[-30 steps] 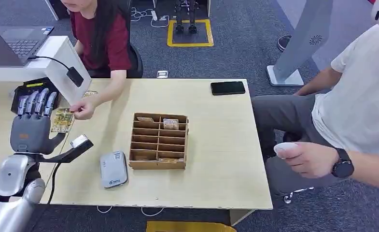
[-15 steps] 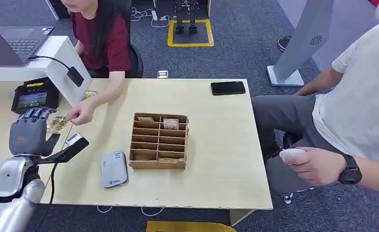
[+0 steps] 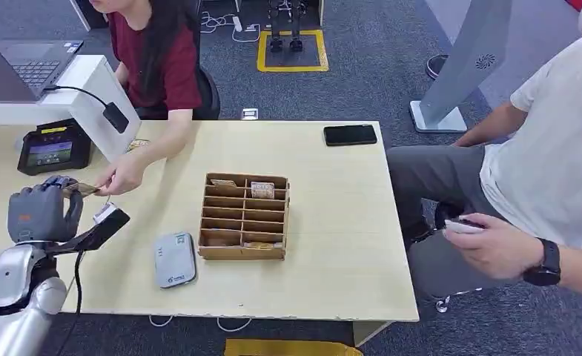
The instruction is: Pass the card to the sensor for recognition and then transmit it.
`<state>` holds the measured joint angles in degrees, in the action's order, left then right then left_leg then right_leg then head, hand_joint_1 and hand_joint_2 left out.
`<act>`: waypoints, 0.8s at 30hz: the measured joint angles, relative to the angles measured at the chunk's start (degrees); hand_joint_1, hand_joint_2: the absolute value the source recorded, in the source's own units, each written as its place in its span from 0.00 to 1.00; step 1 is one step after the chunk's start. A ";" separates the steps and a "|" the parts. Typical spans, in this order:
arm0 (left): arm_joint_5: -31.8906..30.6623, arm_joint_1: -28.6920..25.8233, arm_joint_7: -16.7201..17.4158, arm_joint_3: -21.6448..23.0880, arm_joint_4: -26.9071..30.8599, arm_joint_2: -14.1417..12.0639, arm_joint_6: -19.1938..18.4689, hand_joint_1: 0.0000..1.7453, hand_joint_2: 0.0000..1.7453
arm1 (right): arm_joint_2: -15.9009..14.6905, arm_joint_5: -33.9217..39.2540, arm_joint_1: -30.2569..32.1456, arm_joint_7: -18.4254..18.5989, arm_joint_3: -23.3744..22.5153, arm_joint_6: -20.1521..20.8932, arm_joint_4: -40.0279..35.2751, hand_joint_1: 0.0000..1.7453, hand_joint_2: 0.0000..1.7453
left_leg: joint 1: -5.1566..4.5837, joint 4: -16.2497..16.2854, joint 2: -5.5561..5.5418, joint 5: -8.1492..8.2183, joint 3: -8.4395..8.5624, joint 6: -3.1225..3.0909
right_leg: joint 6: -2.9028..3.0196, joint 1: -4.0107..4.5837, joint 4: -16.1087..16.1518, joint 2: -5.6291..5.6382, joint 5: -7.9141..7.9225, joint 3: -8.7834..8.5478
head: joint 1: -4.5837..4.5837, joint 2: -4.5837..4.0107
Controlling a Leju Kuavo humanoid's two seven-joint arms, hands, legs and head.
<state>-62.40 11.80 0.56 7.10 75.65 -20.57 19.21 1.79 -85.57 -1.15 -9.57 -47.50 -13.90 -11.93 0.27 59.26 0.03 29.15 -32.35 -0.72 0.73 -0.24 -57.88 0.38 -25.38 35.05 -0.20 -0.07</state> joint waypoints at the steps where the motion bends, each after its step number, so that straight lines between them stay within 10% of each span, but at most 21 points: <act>1: 1.38 -0.17 -0.90 -0.28 0.00 0.09 0.00 1.00 1.00 | 0.00 0.00 0.01 0.00 0.02 -0.07 0.00 0.00 1.00 | 0.00 0.00 0.00 0.00 0.00 0.00 | 0.00 0.00 0.00 0.00 0.00 0.00 | 0.04 0.00; 15: 10.91 -1.57 -6.71 -1.73 0.44 0.96 -1.97 1.00 1.00 | 0.00 -0.17 -0.04 -0.24 0.02 -0.35 0.00 0.00 1.00 | 0.00 0.00 0.00 0.00 0.00 0.00 | 0.00 0.00 0.00 0.00 0.00 0.00 | 0.00 0.00; 20: 33.04 -4.23 -7.10 -2.49 2.65 1.11 -24.52 1.00 1.00 | 0.00 -0.15 -0.04 -0.59 -0.28 -0.44 0.00 0.00 1.00 | 0.01 -0.01 0.03 0.00 -0.02 0.00 | 0.00 0.00 0.00 0.03 0.00 0.00 | 0.02 0.00; 24: 48.03 -9.06 -7.08 -2.64 5.58 -1.29 -35.44 1.00 1.00 | 0.00 -0.52 0.09 -0.61 -0.83 -0.46 0.00 0.00 1.00 | 0.03 -0.01 0.13 0.03 -0.02 0.03 | 0.01 -0.01 0.00 0.16 -0.02 0.07 | 0.02 0.00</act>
<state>-14.37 2.75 -6.51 4.46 81.22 -21.86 -16.23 1.79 -86.09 -1.06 -10.19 -48.33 -14.36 -11.93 0.30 59.25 0.16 29.18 -32.37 -0.69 0.75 -0.25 -57.88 0.54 -25.39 35.12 -0.17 -0.07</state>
